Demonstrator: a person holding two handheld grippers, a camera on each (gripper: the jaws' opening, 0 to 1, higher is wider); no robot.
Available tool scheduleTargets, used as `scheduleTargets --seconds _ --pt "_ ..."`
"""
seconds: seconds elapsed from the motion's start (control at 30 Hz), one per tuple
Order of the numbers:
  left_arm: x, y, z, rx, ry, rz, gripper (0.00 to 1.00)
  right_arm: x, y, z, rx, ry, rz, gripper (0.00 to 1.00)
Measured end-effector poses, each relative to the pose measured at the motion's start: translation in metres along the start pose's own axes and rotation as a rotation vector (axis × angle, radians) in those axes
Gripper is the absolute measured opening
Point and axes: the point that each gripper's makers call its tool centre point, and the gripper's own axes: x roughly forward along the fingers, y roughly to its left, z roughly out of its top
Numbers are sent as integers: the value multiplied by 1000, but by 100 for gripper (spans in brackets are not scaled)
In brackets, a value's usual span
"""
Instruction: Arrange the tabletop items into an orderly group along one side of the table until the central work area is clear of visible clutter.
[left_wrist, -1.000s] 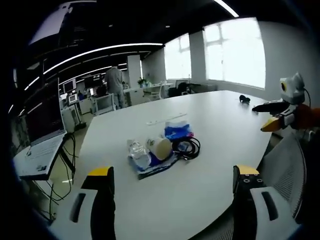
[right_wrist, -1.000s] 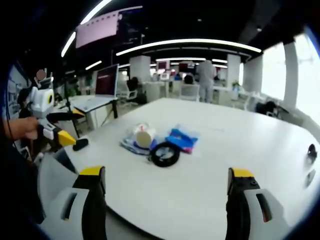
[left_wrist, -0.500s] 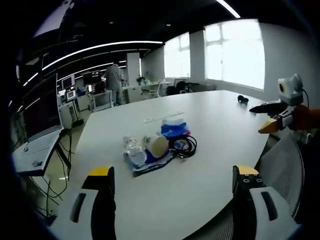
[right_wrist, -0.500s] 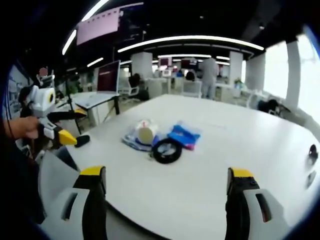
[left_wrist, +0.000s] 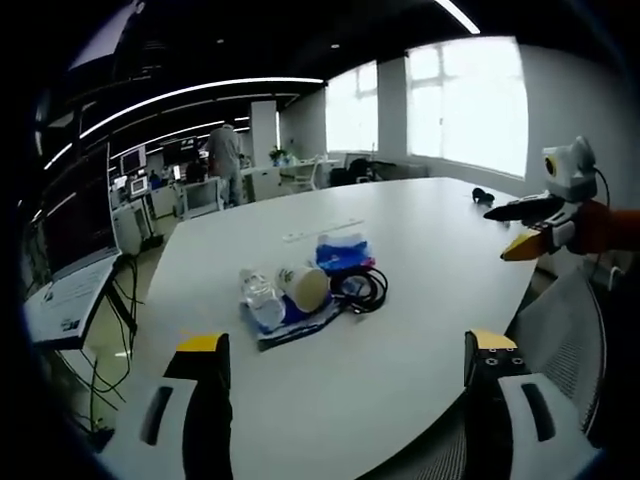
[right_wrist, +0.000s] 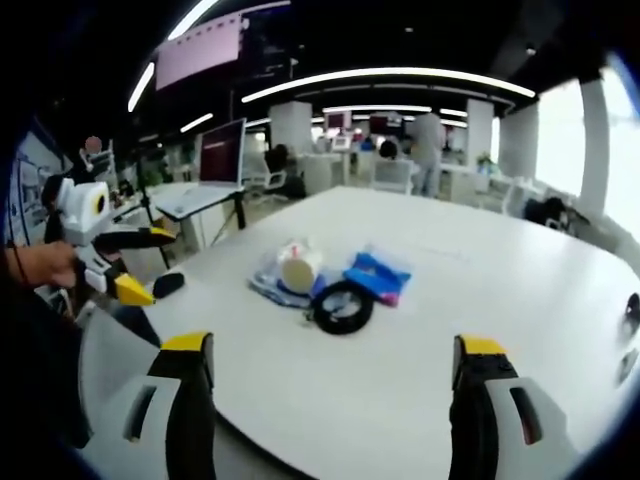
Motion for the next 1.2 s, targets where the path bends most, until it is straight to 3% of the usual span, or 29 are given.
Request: scheduleTargets --seconds 0.2,0.4,0.93,1.2 --pt "-1 -5 -4 18 21 2 96 9 4 5 -18 15 38 95" --pt "-5 -4 0 -43 -8 31 96 17 6 8 -31 25 61 94" --pt "-7 -4 -4 -103 -15 65 94 51 15 15 -77 50 137 93" --pt "-9 -6 -17 -120 -2 71 94 74 14 23 -87 56 157 91"
